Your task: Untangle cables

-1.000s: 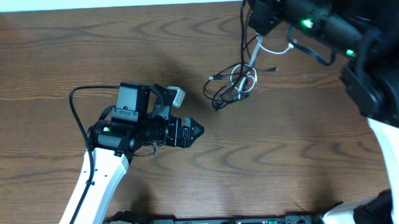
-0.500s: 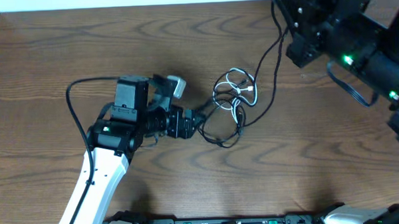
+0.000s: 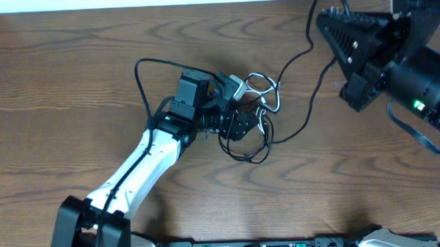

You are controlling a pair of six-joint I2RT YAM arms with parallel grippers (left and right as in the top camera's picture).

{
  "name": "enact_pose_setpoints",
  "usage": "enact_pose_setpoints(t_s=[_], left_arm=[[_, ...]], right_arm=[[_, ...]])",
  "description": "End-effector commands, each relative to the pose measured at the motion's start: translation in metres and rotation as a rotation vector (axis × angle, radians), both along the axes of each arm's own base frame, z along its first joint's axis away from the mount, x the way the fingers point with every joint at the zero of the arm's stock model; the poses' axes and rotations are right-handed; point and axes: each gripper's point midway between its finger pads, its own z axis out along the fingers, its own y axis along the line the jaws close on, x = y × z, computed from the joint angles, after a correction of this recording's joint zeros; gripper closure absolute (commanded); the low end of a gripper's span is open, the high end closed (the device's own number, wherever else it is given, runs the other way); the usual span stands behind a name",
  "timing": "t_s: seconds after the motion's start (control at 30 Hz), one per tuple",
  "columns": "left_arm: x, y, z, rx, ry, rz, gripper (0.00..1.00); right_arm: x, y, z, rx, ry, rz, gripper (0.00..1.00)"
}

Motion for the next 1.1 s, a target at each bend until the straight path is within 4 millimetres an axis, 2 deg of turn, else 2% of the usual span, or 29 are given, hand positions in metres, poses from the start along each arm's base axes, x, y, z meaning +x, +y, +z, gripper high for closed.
enact_pose_setpoints(t_s=[0.0,0.2,0.37,0.43,0.47,0.53,0.7,0.77,0.8,0.83,0.97,1.07], left_arm=[[0.022,0.009,-0.011,0.072,-0.057,0.075,0.23],[0.054,0.016,-0.025,0.127,-0.135,0.168,0.27],[0.077,0.015,-0.028,0.117,-0.202,0.222,0.30],[0.082,0.013,-0.029,0.107,-0.219,0.224,0.41],[0.083,0.012,-0.031,0.106,-0.220,0.224,0.52],[0.084,0.012,-0.034,0.103,-0.209,0.230,0.59],[0.083,0.011,-0.038,0.082,-0.162,0.259,0.69],[0.080,0.007,-0.038,0.074,-0.158,0.244,0.81],[0.080,0.007,-0.038,0.073,-0.158,0.243,0.90],[0.079,0.007,-0.039,0.075,-0.155,0.241,0.92],[0.078,0.006,-0.039,0.077,-0.152,0.240,0.93],[0.079,0.006,-0.039,0.078,-0.152,0.240,0.92]], right_arm=[[-0.017,0.009,0.000,0.001,0.002,0.096,0.99],[-0.056,0.024,0.000,0.031,0.037,0.297,0.99],[-0.108,0.024,0.016,0.078,-0.002,0.471,0.99],[-0.121,0.019,0.020,0.087,-0.020,0.483,0.99],[-0.125,0.017,0.022,0.089,-0.027,0.484,0.99],[-0.132,0.013,0.024,0.093,-0.043,0.485,0.99],[-0.139,0.009,0.027,0.096,-0.057,0.485,0.99],[-0.139,0.009,0.026,0.095,-0.053,0.485,0.99],[-0.139,0.009,0.026,0.095,-0.052,0.485,0.99],[-0.139,0.009,0.026,0.095,-0.052,0.485,0.99],[-0.139,0.009,0.024,0.092,-0.045,0.483,0.99],[-0.127,0.004,0.016,0.072,-0.015,0.407,0.99]])
